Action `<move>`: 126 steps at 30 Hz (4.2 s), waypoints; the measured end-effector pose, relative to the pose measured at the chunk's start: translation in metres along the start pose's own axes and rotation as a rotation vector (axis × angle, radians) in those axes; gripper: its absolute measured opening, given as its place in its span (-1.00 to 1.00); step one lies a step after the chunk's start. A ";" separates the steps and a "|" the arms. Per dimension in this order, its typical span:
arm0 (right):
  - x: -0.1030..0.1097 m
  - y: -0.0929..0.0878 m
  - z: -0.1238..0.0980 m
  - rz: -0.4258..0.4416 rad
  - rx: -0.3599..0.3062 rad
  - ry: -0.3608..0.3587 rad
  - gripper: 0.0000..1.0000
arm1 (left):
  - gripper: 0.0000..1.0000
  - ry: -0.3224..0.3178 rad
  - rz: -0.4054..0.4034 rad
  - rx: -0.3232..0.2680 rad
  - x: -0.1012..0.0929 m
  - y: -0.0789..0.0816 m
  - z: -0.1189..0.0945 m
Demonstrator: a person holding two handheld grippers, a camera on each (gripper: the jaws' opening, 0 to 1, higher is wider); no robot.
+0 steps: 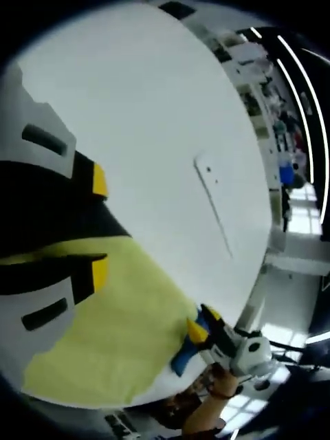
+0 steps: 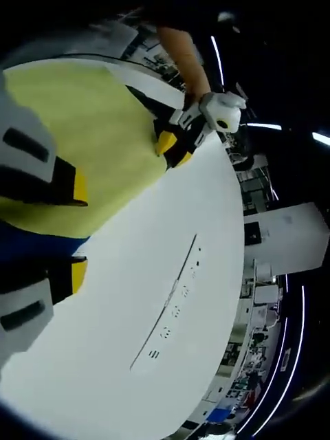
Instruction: Fold the garment on the visible template until the final outline fits inside the template.
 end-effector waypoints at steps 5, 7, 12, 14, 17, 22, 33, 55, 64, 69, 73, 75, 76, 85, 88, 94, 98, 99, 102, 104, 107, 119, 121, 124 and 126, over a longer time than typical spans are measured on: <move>0.001 -0.005 0.005 -0.010 0.032 -0.001 -0.59 | -0.48 -0.007 0.054 0.029 0.001 0.006 0.006; 0.001 -0.006 0.005 -0.010 0.038 -0.010 -0.63 | -0.52 -0.007 0.069 0.054 0.000 0.008 0.008; 0.003 -0.006 0.009 0.032 0.036 -0.040 -0.77 | -0.71 -0.003 0.062 0.094 -0.005 0.012 0.010; 0.003 -0.006 0.009 -0.001 0.043 -0.063 -0.81 | -0.84 -0.017 0.051 0.105 -0.008 0.011 0.011; 0.002 -0.006 0.010 0.005 0.043 -0.072 -0.94 | -0.96 -0.029 0.041 0.104 -0.011 0.011 0.011; 0.008 -0.002 0.002 -0.009 0.021 -0.083 -1.00 | -0.98 0.003 0.009 0.081 -0.015 0.012 0.004; 0.038 0.014 -0.055 0.012 -0.134 -0.080 -1.00 | -0.98 0.043 0.021 -0.104 -0.045 0.022 -0.052; 0.120 -0.074 -0.087 -0.080 -0.047 -0.048 -1.00 | -0.98 0.006 0.139 -0.116 -0.129 -0.059 -0.086; 0.125 -0.087 -0.084 -0.141 0.012 -0.066 -0.96 | -0.97 0.008 0.189 -0.030 -0.138 -0.080 -0.079; 0.126 -0.096 -0.081 -0.123 0.047 -0.069 -0.94 | -0.96 0.019 0.216 0.008 -0.141 -0.088 -0.076; 0.128 -0.105 -0.080 -0.127 0.100 -0.076 -0.93 | -0.96 0.031 0.254 0.023 -0.142 -0.091 -0.076; 0.127 -0.106 -0.081 -0.128 0.100 -0.087 -0.93 | -0.95 0.031 0.263 0.033 -0.144 -0.094 -0.074; 0.128 -0.106 -0.081 -0.113 0.104 -0.083 -0.93 | -0.95 0.033 0.265 0.036 -0.144 -0.095 -0.074; 0.130 -0.109 -0.081 -0.043 0.110 -0.065 -0.85 | -0.95 0.034 0.179 0.044 -0.142 -0.105 -0.077; 0.132 -0.108 -0.081 -0.027 0.110 -0.055 -0.76 | -0.95 0.034 0.139 0.045 -0.142 -0.106 -0.078; 0.134 -0.094 -0.093 0.007 0.049 -0.053 -0.65 | -0.93 0.036 0.077 -0.014 -0.143 -0.094 -0.091; 0.129 -0.078 -0.100 0.020 -0.013 -0.063 -0.60 | -0.87 0.024 0.053 -0.065 -0.143 -0.080 -0.097; 0.127 -0.073 -0.101 0.019 -0.024 -0.065 -0.59 | -0.85 0.020 0.049 -0.076 -0.143 -0.076 -0.097; 0.122 -0.065 -0.099 0.010 -0.032 -0.072 -0.54 | -0.81 0.017 0.040 -0.091 -0.140 -0.068 -0.095; 0.119 -0.062 -0.097 -0.003 -0.028 -0.075 -0.53 | -0.77 0.018 0.043 -0.091 -0.139 -0.065 -0.092; 0.115 -0.061 -0.090 -0.008 -0.015 -0.063 -0.51 | -0.71 0.012 0.059 -0.076 -0.136 -0.057 -0.083; 0.095 -0.077 -0.069 -0.009 0.123 -0.047 -0.54 | -0.71 -0.025 0.047 0.048 -0.119 -0.062 -0.050; 0.094 -0.078 -0.070 -0.011 0.137 -0.046 -0.58 | -0.79 -0.019 0.070 0.072 -0.116 -0.066 -0.049; 0.093 -0.078 -0.071 -0.029 0.147 -0.047 -0.63 | -0.78 -0.027 0.067 0.098 -0.114 -0.070 -0.050; 0.093 -0.077 -0.071 -0.036 0.151 -0.051 -0.66 | -0.80 -0.035 0.061 0.103 -0.113 -0.072 -0.050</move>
Point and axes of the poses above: the point that each gripper's makers call its tool centre point, and the gripper's own axes: z roughly forward along the fingers, x roughly to its left, y roughly out of its top, the point moved 5 cm from there along -z, roughly backward along the fingers, and after that the axes turned 3 degrees about -y, right-handed, at the moved point
